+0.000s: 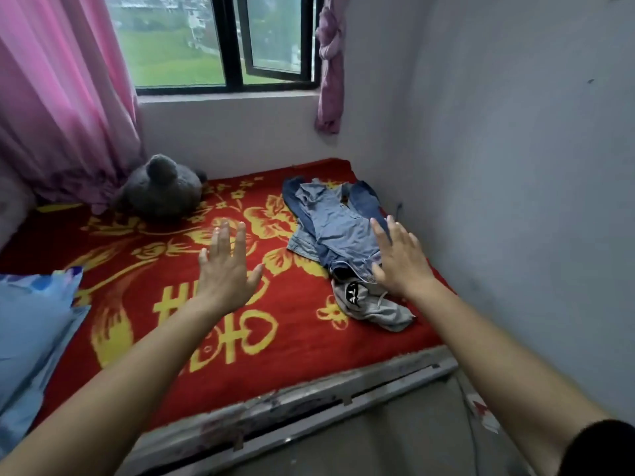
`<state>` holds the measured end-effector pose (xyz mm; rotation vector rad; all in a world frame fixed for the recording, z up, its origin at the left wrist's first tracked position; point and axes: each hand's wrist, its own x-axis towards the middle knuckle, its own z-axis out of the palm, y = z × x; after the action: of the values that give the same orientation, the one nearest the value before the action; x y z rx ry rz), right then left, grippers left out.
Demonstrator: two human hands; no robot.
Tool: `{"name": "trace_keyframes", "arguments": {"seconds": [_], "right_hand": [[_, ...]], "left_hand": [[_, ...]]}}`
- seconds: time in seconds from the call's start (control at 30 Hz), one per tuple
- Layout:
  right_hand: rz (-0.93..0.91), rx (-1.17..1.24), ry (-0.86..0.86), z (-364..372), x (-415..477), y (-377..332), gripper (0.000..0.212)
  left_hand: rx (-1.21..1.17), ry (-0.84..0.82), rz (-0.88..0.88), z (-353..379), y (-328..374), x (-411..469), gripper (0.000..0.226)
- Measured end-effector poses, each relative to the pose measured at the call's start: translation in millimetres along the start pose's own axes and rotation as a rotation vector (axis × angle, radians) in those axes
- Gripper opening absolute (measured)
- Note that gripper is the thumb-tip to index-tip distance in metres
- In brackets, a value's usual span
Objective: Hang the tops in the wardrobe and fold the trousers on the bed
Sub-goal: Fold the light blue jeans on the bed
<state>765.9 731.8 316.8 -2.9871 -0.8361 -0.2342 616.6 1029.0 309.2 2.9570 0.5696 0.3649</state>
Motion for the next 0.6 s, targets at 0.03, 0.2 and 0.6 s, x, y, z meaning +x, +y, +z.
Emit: {"name": "trace_keyframes", "arguments": {"seconds": [0.03,0.2,0.6], "right_hand": [[0.027,-0.004,0.019,-0.1,9.6,11.5,0.09],[0.201,-0.013,-0.049,28.8,30.5,67.1,0.093],[0.337,0.174,-0.358,216.9,113.6,181.2,0.081]], "left_hand": [[-0.013,-0.008,0.036,7.2,7.0,21.1,0.089],[-0.065,-0.105,0.155,55.7,49.1,95.6,0.086],[-0.067,-0.438,0.195,244.5,152.1,190.0,0.09]]}}
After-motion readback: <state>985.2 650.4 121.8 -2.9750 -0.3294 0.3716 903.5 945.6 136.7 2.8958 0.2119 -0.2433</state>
